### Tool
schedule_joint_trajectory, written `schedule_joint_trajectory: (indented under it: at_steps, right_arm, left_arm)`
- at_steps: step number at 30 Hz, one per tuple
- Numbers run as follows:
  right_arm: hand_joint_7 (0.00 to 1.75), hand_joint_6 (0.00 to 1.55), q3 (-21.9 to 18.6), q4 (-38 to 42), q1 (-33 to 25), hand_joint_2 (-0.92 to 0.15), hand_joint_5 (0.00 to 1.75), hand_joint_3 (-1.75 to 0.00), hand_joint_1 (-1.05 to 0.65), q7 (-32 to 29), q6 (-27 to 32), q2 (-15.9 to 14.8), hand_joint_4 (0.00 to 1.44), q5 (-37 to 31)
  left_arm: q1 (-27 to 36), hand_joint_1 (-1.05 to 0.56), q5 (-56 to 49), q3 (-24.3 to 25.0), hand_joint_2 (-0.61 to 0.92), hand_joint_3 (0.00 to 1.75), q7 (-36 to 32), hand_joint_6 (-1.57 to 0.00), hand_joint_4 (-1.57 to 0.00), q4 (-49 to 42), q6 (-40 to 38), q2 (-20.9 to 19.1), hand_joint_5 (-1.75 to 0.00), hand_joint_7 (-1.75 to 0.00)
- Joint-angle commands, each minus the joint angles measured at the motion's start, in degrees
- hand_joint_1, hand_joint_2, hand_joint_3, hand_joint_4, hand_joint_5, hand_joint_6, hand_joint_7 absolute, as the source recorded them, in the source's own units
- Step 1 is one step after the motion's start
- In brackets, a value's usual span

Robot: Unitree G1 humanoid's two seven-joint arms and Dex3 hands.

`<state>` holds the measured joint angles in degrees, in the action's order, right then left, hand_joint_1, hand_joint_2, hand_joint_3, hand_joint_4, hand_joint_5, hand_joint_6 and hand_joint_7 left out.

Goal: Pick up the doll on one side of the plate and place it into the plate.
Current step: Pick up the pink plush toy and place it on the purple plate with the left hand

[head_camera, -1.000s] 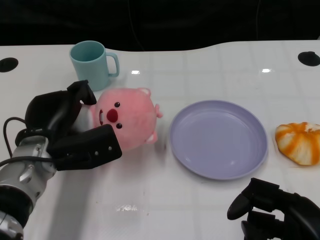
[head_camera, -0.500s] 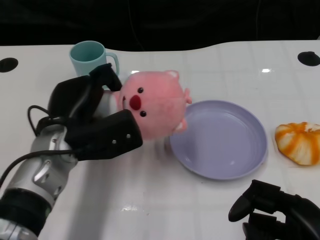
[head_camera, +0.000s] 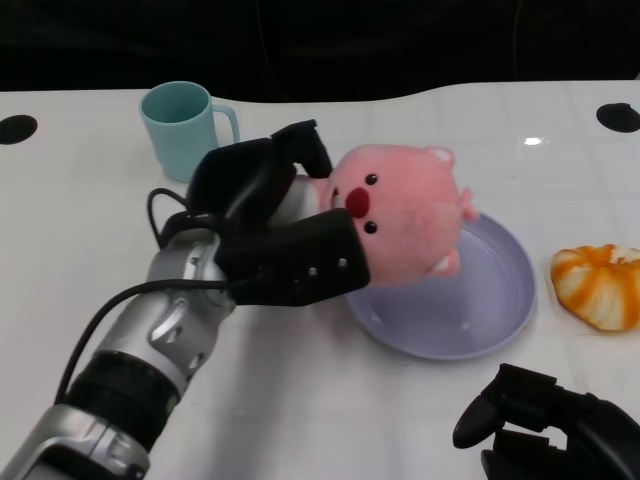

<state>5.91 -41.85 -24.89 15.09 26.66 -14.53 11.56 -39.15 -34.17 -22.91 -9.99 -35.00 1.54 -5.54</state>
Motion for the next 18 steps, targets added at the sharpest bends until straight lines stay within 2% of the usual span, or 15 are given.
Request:
schedule_joint_trajectory:
  at_steps: [1,9,18]
  right_arm:
    - [1.44,0.49,0.01,-0.74,-0.37,-0.64,1.75,-1.09,-0.08,-0.08,-0.5,-0.41,0.65,-0.17]
    - [1.44,0.49,0.7,-1.07,-0.71,-0.64,1.75,-1.11,-0.08,-0.13,-0.69,-0.39,0.65,-0.28]
    - [1.44,0.5,2.01,-2.03,-1.03,-0.63,1.75,-1.12,-0.07,-0.52,0.03,-0.4,0.65,-1.03]
  left_arm:
    - [-2.2,-0.2,-0.98,-1.5,0.36,1.31,0.82,-0.77,-0.98,-1.05,-0.81,1.64,-1.75,-1.74]
    - [-6.29,-0.19,-1.91,-3.99,0.4,1.22,0.52,-0.73,-0.96,-6.77,-1.84,6.5,-1.75,-1.75]
    - [-11.47,-0.21,-1.09,-4.56,0.45,1.15,0.46,-0.72,-0.95,-14.97,-2.09,10.86,-1.75,-1.75]
